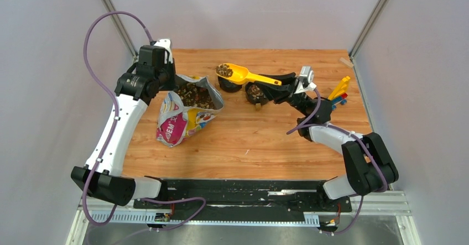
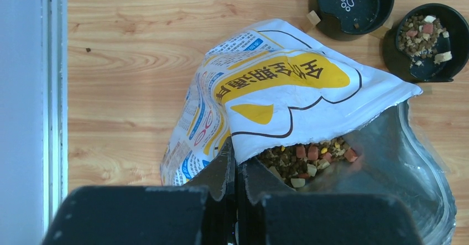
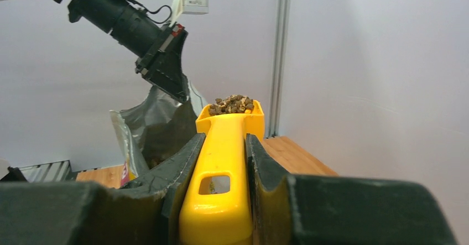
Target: Serve the pet food
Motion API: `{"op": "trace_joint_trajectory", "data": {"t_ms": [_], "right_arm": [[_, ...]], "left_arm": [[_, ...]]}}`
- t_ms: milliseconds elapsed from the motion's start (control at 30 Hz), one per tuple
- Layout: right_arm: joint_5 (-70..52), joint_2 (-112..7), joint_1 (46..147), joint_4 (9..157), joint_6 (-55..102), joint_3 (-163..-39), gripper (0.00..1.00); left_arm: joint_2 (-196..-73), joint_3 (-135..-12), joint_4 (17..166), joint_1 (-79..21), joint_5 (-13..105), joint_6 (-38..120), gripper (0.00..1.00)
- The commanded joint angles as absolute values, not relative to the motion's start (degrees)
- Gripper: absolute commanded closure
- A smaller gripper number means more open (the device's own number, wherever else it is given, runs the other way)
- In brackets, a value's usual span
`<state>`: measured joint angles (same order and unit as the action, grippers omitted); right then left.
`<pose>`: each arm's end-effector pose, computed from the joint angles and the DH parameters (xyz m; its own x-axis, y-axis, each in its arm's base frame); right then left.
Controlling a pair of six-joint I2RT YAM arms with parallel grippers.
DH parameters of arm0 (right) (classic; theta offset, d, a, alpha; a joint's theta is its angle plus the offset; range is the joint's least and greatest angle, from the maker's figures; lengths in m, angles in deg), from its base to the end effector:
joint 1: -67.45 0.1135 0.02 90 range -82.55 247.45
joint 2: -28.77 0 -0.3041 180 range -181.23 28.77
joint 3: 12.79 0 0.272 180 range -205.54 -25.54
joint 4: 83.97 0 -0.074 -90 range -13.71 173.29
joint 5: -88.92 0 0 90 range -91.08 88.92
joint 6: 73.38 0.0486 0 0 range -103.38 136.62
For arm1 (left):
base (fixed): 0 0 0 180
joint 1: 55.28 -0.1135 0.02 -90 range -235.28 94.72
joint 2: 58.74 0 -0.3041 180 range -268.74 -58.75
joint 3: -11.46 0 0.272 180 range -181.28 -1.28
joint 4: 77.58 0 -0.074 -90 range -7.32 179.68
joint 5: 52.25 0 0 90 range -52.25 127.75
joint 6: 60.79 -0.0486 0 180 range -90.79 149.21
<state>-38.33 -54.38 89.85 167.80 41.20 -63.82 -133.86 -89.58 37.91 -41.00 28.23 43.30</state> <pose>0.2669 0.1418 0.3427 0.2311 0.4534 -0.8608 -0.9131 0.4066 -0.0310 0.2751 -0.0617 0.4502 -0.6150 -0.0912 -0.7832 -0.0327 0.9954 -0.0902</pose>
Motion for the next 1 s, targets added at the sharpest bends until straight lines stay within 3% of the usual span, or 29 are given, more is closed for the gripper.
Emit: {"op": "trace_joint_trajectory", "data": {"t_ms": [0, 633, 967], "right_arm": [[-36.3, -55.7, 87.5, 171.5, 41.6, -64.8, 1.00], [-35.3, -84.3, 84.2, 170.4, 35.4, -77.7, 1.00], [-34.9, -82.3, 84.8, 150.2, 22.6, -80.8, 1.00]], "left_arm": [[-131.0, -91.1, 42.1, -42.0, 26.4, 43.7, 1.00], [-131.3, -89.9, 41.8, -42.0, 29.0, 44.0, 1.00], [-131.7, -89.8, 42.1, -42.1, 28.9, 43.9, 1.00]]}}
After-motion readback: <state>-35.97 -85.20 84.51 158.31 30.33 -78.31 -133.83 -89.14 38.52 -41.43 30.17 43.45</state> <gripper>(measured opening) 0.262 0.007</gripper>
